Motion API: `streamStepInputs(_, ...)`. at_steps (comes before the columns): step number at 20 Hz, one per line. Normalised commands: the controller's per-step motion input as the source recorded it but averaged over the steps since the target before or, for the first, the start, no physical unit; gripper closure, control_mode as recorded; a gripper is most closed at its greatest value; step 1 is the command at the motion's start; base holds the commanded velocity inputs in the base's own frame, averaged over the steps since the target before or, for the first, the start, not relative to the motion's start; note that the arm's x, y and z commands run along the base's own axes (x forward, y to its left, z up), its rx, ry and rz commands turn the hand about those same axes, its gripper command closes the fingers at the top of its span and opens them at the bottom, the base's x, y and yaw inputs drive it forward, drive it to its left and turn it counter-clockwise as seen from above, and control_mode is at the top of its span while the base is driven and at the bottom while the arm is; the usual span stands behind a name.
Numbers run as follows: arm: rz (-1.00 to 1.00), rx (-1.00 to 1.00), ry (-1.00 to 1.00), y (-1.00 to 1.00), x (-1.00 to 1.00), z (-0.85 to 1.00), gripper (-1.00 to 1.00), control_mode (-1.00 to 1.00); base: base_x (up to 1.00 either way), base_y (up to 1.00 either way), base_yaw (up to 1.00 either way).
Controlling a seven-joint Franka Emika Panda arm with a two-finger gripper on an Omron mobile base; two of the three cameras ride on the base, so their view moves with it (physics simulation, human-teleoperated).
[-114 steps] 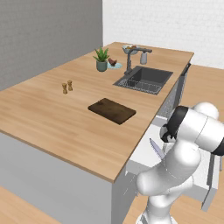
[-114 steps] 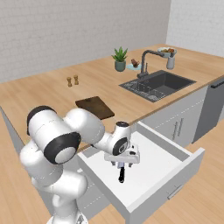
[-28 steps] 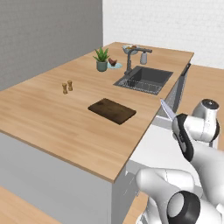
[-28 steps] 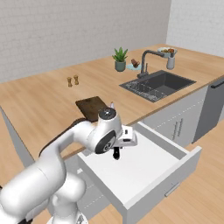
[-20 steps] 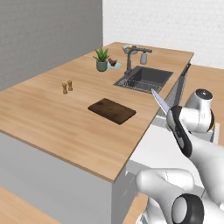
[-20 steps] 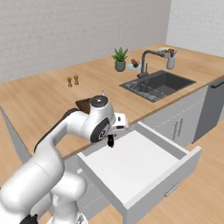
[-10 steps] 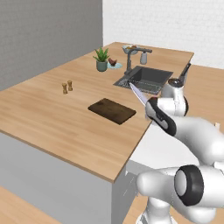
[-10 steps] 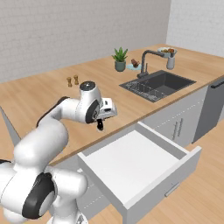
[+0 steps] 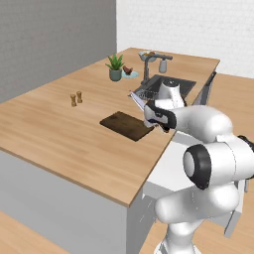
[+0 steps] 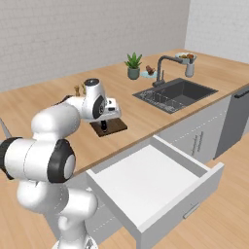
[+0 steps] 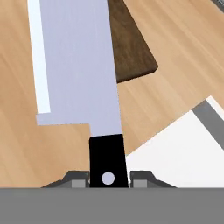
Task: Pick up the knife from the drawer and place it on the cutting board. Then place the meat from the plate to the cutting board.
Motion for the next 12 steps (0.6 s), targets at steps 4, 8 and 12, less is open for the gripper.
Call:
streamStepInputs(4, 0.00, 0.00, 0.02, 0.23, 0.70, -0.12, 1.00, -1.00, 0.00, 0.00, 0.00)
streamStepInputs(8, 0.00, 0.00, 0.02, 0.03, 0.72, -0.25, 1.00, -1.00, 0.00, 0.00, 0.00)
streamStepInputs(12, 0.00, 0.00, 0.02, 0.02, 0.65, -0.39, 1.00, -1.00, 0.00, 0.00, 0.00)
